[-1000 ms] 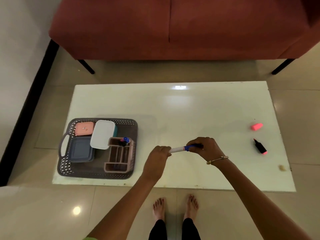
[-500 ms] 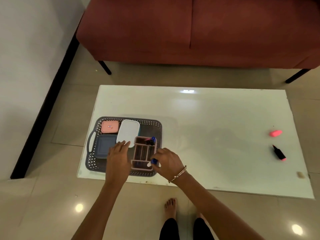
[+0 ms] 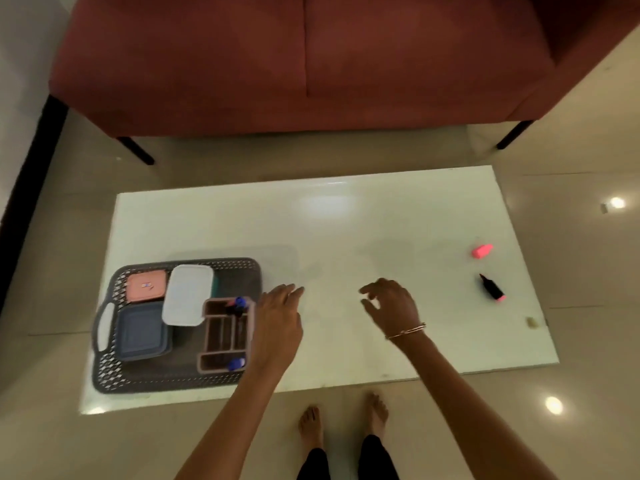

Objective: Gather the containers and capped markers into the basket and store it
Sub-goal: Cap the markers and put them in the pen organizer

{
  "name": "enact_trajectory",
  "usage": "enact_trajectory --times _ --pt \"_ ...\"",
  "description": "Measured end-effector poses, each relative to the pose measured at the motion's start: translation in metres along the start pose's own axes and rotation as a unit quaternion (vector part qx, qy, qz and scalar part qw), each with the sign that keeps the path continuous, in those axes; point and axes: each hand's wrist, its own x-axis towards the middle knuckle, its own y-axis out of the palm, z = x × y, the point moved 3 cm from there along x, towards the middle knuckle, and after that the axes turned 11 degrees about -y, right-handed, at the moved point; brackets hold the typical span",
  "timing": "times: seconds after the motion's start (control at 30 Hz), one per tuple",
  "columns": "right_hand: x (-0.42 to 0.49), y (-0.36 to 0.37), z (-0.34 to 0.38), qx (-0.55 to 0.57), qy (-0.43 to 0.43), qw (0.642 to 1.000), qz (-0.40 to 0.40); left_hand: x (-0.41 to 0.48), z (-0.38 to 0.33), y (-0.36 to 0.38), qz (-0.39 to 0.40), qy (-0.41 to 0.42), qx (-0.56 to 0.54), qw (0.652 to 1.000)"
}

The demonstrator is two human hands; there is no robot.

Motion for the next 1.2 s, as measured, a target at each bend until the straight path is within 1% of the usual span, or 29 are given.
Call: enact_trajectory --times 0.03,0.1,0.17,0.23,0.33,0.47,0.53,0.6,0.7,0.77,0.83,0.9,0.97,1.03,1.1,1.17,1.2 --pt "-0.002 -0.017 -0.032 -0.004 0.045 0.999 -0.013 0.004 -0.014 0.017 0.011 0.014 0.002 1.0" --pt "-0.009 -0.048 -0.1 -0.014 0.126 0.991 -0.037 0.016 -0.052 0.057 0.02 0.07 0.019 0.997" --pt "-0.017 -0.069 -0.161 -0.027 0.185 0.981 -0.049 0.031 -0.097 0.096 0.024 0.126 0.033 0.991" --pt "-0.021 -0.078 -0.206 -0.045 0.231 0.971 -0.047 0.048 -0.139 0.132 0.034 0.165 0.04 0.985" --pt "-0.023 -0.08 -0.256 -0.066 0.25 0.965 -0.042 0.075 -0.202 0.19 0.061 0.204 0.055 0.975" --pt "-0.026 -0.069 -0.293 -0.071 0.247 0.966 -0.023 0.098 -0.264 0.25 0.088 0.228 0.095 0.965" --pt "-0.03 -0.062 -0.3 -0.066 0.234 0.97 -0.022 0.108 -0.282 0.27 0.09 0.218 0.108 0.966" --pt "-0.036 -0.056 -0.304 -0.056 0.228 0.972 -0.022 0.114 -0.296 0.286 0.107 0.207 0.09 0.968" --pt "-0.042 -0.052 -0.311 -0.027 0.228 0.972 -0.044 0.122 -0.314 0.303 0.106 0.201 0.08 0.971" --pt "-0.043 -0.05 -0.317 -0.024 0.224 0.974 -0.032 0.127 -0.324 0.311 0.099 0.197 0.084 0.972" --pt "-0.042 -0.048 -0.319 -0.036 0.216 0.975 -0.024 0.131 -0.327 0.317 0.088 0.197 0.098 0.972" --pt "-0.04 -0.047 -0.32 -0.036 0.211 0.976 -0.042 0.134 -0.325 0.319 0.072 0.188 0.101 0.974" --pt "-0.04 -0.05 -0.319 -0.019 0.227 0.972 -0.064 0.135 -0.318 0.317 0.072 0.158 0.081 0.981" --pt "-0.038 -0.056 -0.315 0.002 0.253 0.963 -0.091 0.138 -0.307 0.311 0.106 0.123 0.035 0.986" --pt "-0.036 -0.067 -0.306 0.023 0.261 0.956 -0.135 0.14 -0.291 0.293 0.157 0.069 -0.063 0.983" --pt "-0.032 -0.08 -0.289 0.039 0.248 0.952 -0.173 0.134 -0.273 0.266 0.207 0.017 -0.167 0.964" --pt "-0.031 -0.085 -0.279 0.039 0.236 0.954 -0.179 0.128 -0.263 0.252 0.226 -0.001 -0.207 0.952"
